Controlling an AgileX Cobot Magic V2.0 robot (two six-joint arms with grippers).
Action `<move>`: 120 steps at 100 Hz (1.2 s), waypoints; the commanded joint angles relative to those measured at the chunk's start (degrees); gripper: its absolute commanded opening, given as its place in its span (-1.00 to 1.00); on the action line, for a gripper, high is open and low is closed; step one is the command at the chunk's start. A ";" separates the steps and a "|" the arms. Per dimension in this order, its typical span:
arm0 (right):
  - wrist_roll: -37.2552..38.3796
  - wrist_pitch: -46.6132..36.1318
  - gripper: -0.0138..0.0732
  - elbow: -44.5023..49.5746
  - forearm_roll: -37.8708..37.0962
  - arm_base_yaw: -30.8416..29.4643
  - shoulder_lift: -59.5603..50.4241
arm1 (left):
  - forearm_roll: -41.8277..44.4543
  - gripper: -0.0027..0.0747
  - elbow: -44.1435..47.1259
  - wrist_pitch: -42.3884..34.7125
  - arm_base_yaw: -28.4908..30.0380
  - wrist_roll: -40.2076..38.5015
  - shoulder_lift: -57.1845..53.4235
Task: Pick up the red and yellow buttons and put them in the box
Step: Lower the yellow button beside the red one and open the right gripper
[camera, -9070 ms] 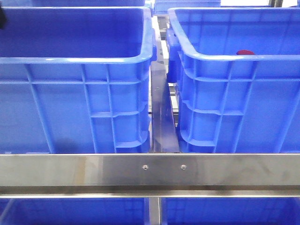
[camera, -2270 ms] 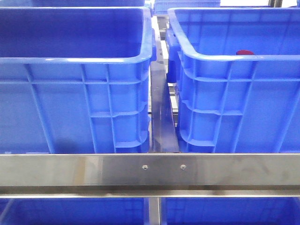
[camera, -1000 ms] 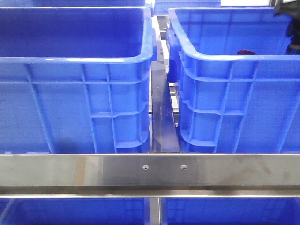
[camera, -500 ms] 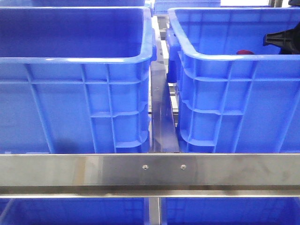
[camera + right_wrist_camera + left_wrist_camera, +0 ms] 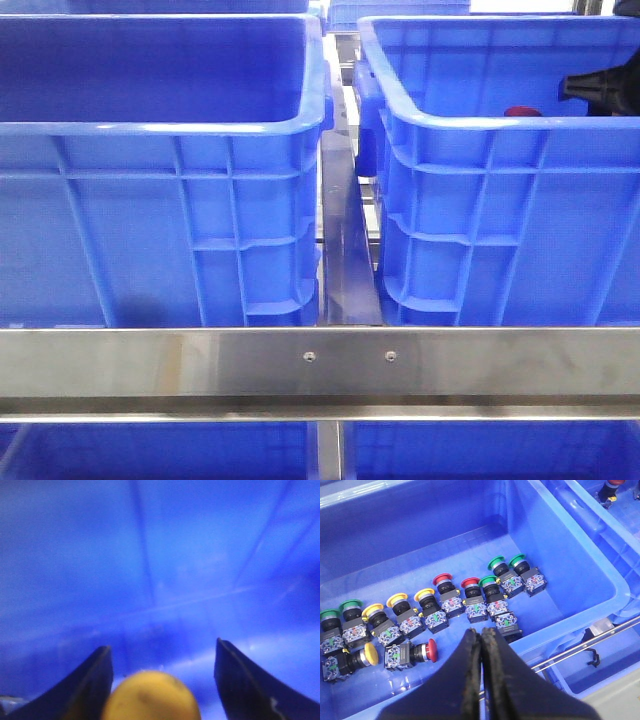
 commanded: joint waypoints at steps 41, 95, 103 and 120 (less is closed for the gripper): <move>-0.85 1.09 0.42 5.95 -0.21 -0.44 -21.11 | 1.91 -0.98 -1.34 -2.90 -0.46 -0.61 -0.18; -3.22 15.62 0.41 28.60 -0.21 -0.44 -55.68 | 1.91 -0.98 -1.34 -2.90 -0.46 -0.61 -0.18; -3.22 16.05 0.41 31.01 -0.21 -0.44 -60.27 | 1.91 -0.98 -1.34 -2.90 -0.46 -0.61 -0.18; -3.22 16.43 0.24 35.91 -0.21 -0.44 -68.71 | 1.91 -0.98 -1.34 -2.90 -0.46 -0.61 -0.18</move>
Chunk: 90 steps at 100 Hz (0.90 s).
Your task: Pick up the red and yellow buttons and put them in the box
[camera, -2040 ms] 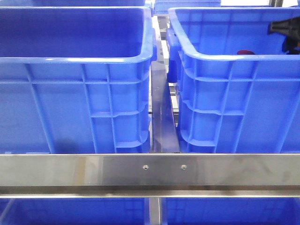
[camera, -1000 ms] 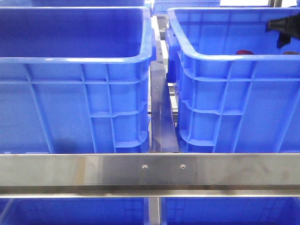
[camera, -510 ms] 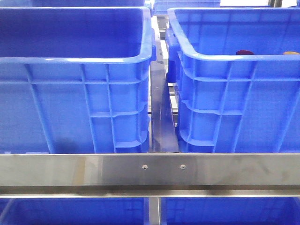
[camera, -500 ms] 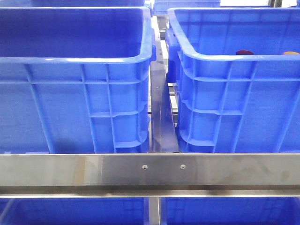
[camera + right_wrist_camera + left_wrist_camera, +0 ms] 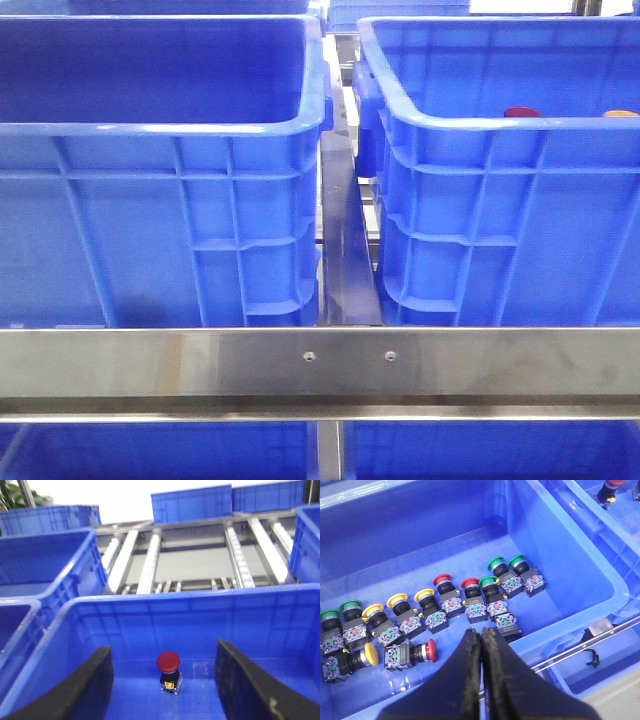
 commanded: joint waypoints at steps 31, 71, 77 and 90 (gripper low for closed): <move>-0.74 3.22 -0.51 5.37 -0.13 -0.44 -11.81 | 1.91 -0.98 -1.38 -2.90 -0.46 -0.61 -0.18; -0.74 5.04 -0.84 5.43 -0.13 -0.44 -11.81 | 1.91 -0.98 -1.38 -2.90 -0.46 -0.61 -0.18; -0.74 5.48 -0.84 5.43 -0.13 -0.44 -11.81 | 1.91 -0.98 -1.38 -2.90 -0.46 -0.61 -0.18; -0.74 6.05 -0.84 5.43 -0.13 -0.44 -11.81 | 1.91 -0.98 -1.38 -2.90 -0.46 -0.61 -0.18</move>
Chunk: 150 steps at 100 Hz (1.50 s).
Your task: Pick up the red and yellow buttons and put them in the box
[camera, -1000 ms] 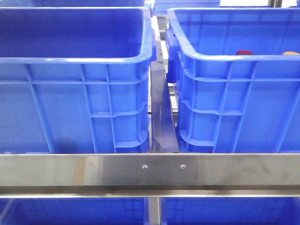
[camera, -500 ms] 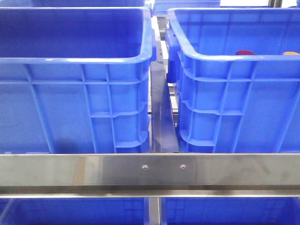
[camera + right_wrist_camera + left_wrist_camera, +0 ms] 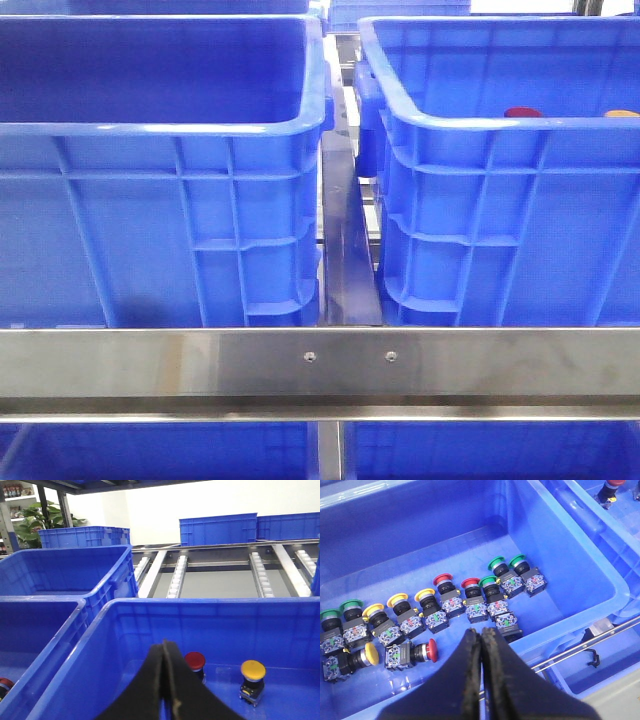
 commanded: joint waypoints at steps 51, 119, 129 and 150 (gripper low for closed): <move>-0.74 0.92 -0.84 -1.58 0.39 -0.44 -0.22 | 1.91 -0.98 -1.38 -2.90 -0.46 -0.61 -0.18; -0.74 0.98 -0.84 -1.58 0.39 -0.44 -0.22 | -0.40 -0.98 7.74 -19.51 13.69 5.33 -8.98; -0.74 0.98 -0.84 -1.58 0.39 -0.44 -0.22 | -3.47 -0.98 13.07 -25.48 19.18 10.09 -12.78; -0.74 0.98 -0.84 -1.58 0.39 -0.44 -0.22 | -6.75 -0.98 24.69 -35.93 28.17 12.31 -19.77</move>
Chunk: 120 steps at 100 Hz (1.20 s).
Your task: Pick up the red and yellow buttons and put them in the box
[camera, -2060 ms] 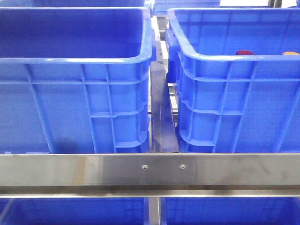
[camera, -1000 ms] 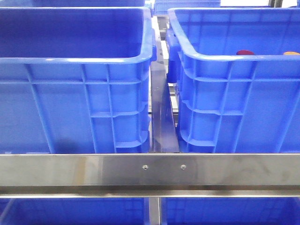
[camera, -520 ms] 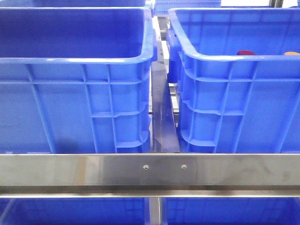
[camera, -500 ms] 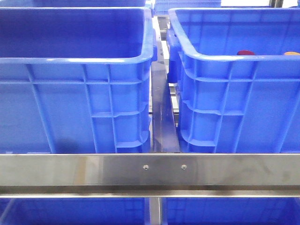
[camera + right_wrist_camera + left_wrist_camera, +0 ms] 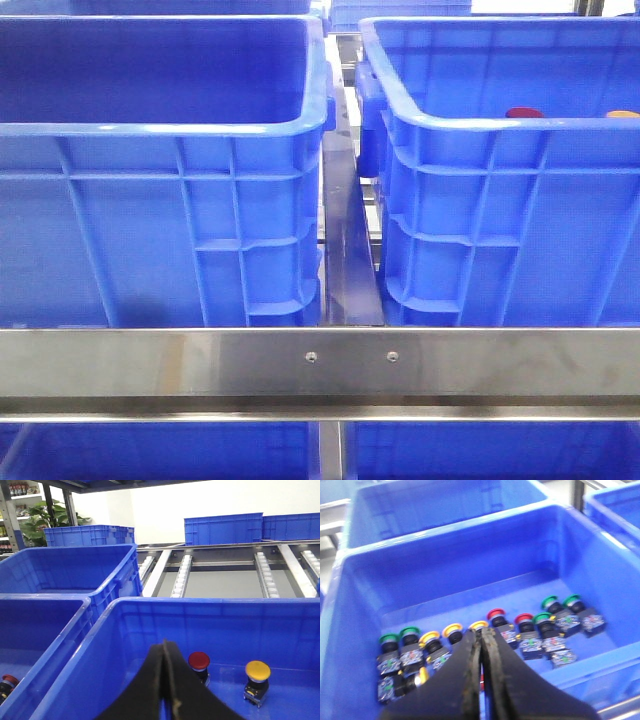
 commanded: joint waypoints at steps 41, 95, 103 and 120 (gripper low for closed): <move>-0.74 0.46 -0.84 -1.58 0.52 -0.44 -0.22 | -11.74 -0.98 24.68 -20.35 15.28 7.73 -20.46; -0.74 0.46 -0.84 -1.51 0.52 -0.44 -0.22 | -19.00 -0.98 35.80 -24.31 15.94 15.37 -29.96; -0.74 0.46 -0.84 -1.51 0.52 -0.44 -0.22 | -19.02 -0.98 36.57 -25.61 16.00 15.37 -29.96; -0.74 0.51 -0.84 -1.51 0.52 -0.44 -0.22 | -19.39 -0.98 36.57 -25.43 18.71 15.44 -29.96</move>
